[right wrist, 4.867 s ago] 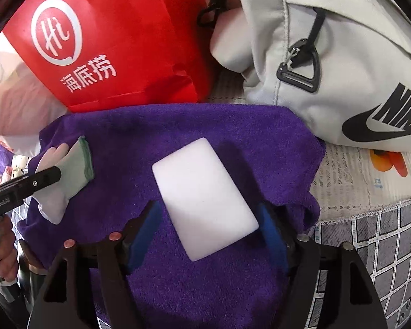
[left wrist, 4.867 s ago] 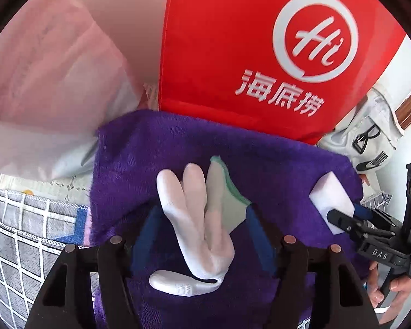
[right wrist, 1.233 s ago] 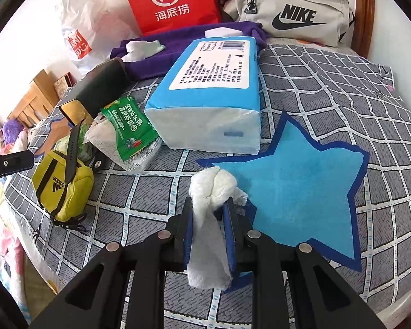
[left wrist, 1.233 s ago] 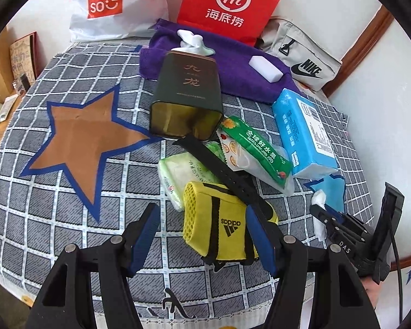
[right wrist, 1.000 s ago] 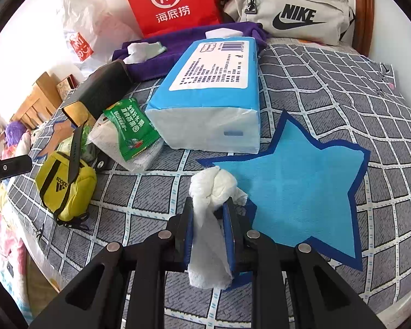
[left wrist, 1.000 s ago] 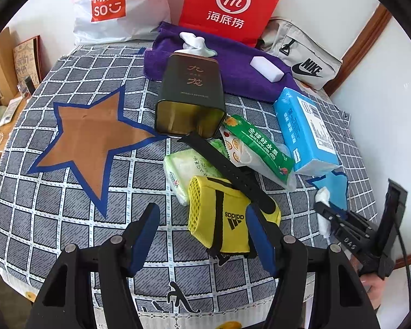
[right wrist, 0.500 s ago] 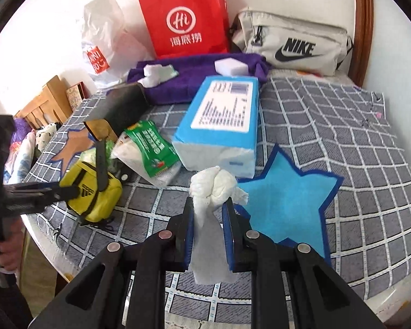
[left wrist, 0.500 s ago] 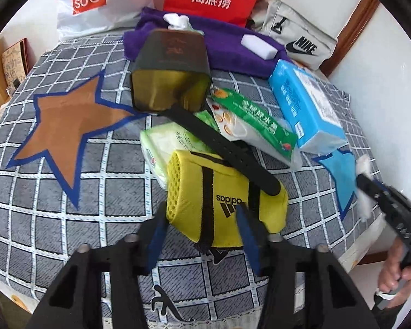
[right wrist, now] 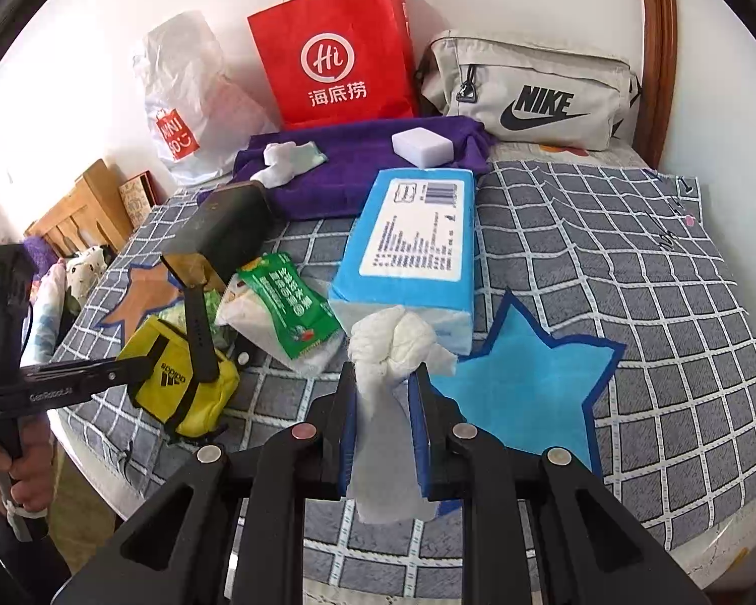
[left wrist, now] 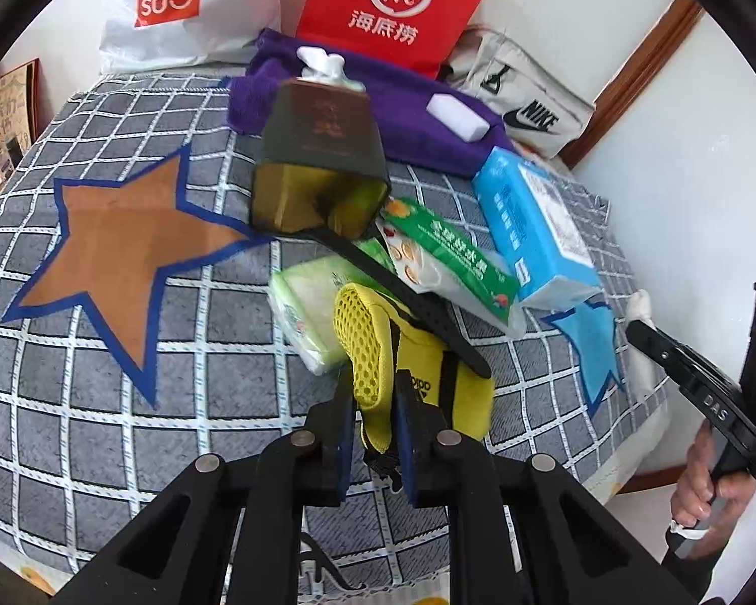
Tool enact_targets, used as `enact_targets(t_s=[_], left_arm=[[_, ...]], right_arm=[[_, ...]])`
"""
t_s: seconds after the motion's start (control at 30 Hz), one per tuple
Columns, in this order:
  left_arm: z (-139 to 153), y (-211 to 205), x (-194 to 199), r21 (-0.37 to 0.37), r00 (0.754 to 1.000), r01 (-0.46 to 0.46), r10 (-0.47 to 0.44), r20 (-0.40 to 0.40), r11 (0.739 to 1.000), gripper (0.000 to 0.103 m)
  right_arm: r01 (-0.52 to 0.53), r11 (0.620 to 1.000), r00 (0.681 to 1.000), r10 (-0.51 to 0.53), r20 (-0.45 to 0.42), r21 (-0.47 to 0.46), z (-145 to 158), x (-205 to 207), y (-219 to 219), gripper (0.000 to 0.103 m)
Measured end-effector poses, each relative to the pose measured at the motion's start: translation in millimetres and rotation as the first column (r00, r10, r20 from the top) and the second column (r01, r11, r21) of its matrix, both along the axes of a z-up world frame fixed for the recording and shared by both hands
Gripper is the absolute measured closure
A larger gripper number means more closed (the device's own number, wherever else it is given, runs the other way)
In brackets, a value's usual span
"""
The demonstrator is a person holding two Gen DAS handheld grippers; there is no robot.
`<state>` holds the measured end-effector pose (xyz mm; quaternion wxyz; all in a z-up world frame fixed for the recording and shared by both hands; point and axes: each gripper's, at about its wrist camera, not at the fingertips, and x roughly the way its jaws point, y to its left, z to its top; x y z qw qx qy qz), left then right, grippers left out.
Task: Organize soft objects
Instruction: 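Grasp and lift the yellow Adidas pouch with the left gripper, then carry the yellow pouch and white tissue toward the purple towel with both grippers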
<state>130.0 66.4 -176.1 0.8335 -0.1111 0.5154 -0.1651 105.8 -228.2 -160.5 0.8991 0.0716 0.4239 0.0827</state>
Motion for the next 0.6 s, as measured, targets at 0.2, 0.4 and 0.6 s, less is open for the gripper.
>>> enact_targets(t_s=[0.2,0.4,0.6], left_arm=[[2,25,-1,-0.01,1.0,-0.016,0.016,0.023,1.0,0.089],[-7,35,4,-0.051,1.0,-0.025,0.025,-0.004,0.998,0.089],[-13,39,6,-0.075,1.0,-0.012,0.011,-0.021,0.997,0.089]], right_arm=[[-0.011,1.0,1.0,0.011,-0.002,0.0,7,13,17,0.084],[-0.031,0.999,0.999,0.031,-0.032,-0.016,3,22,35,0.084],[-0.022,1.0,0.998,0.021,-0.052,-0.022,-6,27,41,0.084]])
